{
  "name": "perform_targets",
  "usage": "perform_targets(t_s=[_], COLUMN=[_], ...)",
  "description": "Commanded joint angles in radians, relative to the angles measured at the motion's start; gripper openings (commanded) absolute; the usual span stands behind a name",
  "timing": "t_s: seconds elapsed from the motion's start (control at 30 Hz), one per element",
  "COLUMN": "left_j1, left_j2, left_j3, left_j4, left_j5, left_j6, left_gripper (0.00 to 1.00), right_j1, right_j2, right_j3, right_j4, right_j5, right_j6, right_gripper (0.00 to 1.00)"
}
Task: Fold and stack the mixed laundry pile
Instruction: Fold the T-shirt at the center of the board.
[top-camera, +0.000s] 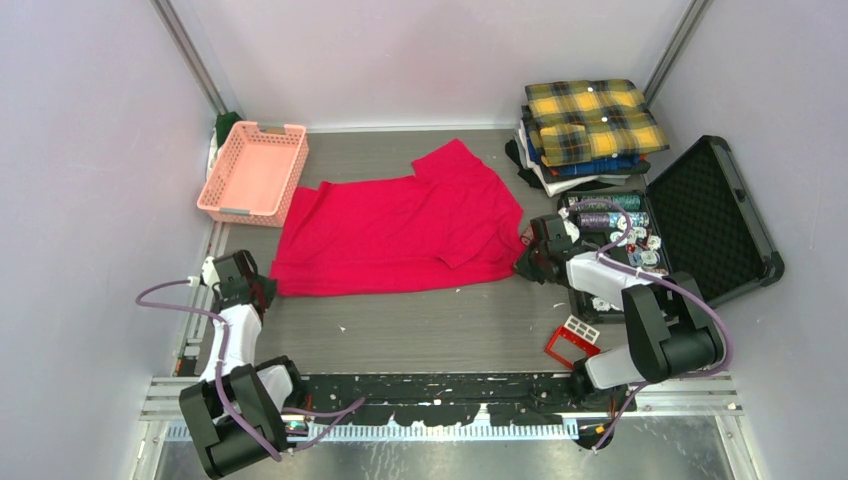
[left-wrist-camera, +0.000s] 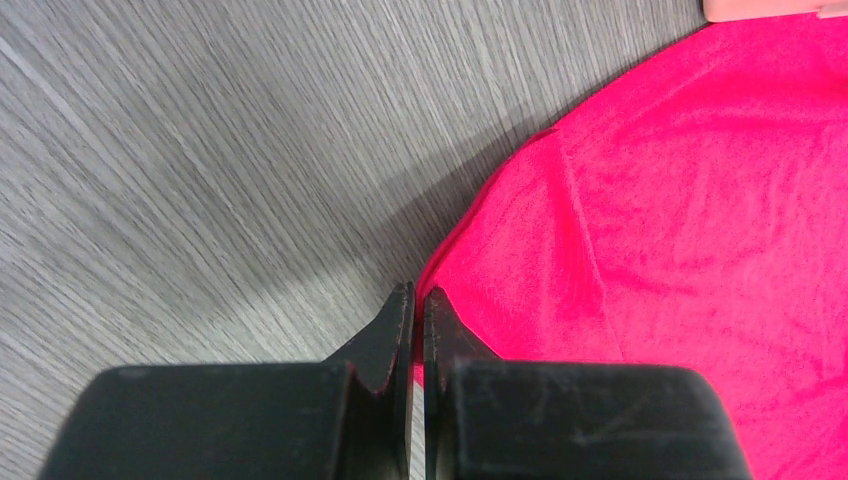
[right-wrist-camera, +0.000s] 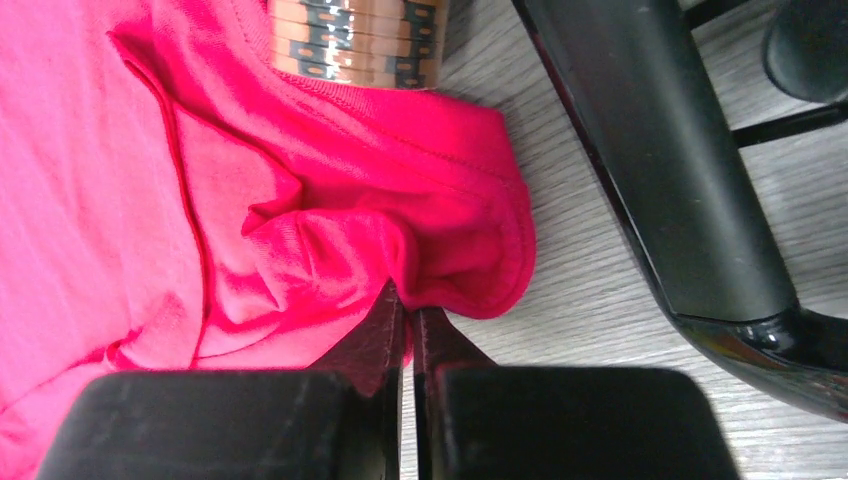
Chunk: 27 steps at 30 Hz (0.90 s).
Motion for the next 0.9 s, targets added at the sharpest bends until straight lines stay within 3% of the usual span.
perform_targets(t_s=[0.0,0.17,0.3,0.37,0.47,0.6,0.87], left_j1=[0.008,0.008,0.008,0.008,0.010,0.013,0.043], left_j2=[0.010,0.017,0.048,0.025,-0.088,-0.149,-0.218], left_j3=[0.011,0.040,0.150,0.247,0.322,0.287,0.099], left_j4=[0.045,0.052,0.020,-0.094,-0.218,-0.285,-0.307], left_j5=[0.021,0.060,0.175,0.189,0.094,0.093,0.118], left_j6=[0.008,-0.019,-0.062,-0.034,0.008,0.035,0.003], left_gripper=[0.00,0.00,0.00,0.00,0.00,0.00,0.00], right_j1=[-0.004,-0.003,-0.005,-0.001,-0.003,-0.002,-0.002], right_j2=[0.028,0.015,0.039,0.008,-0.093,-0.162,-0.228], right_j3=[-0.013,0.086,0.370,0.493,0.561,0.436,0.064], right_j4=[-0.029,-0.119,-0.309,-0.396,-0.492,-0.530,-0.439], right_j5=[0.054,0.073,0.077,0.088,0.094,0.052,-0.021], right_j6=[-0.009,-0.033,-0.087,-0.106,-0.091,-0.065,0.021], right_gripper=[0.01,0.01,0.01,0.01,0.01,0.01,0.01])
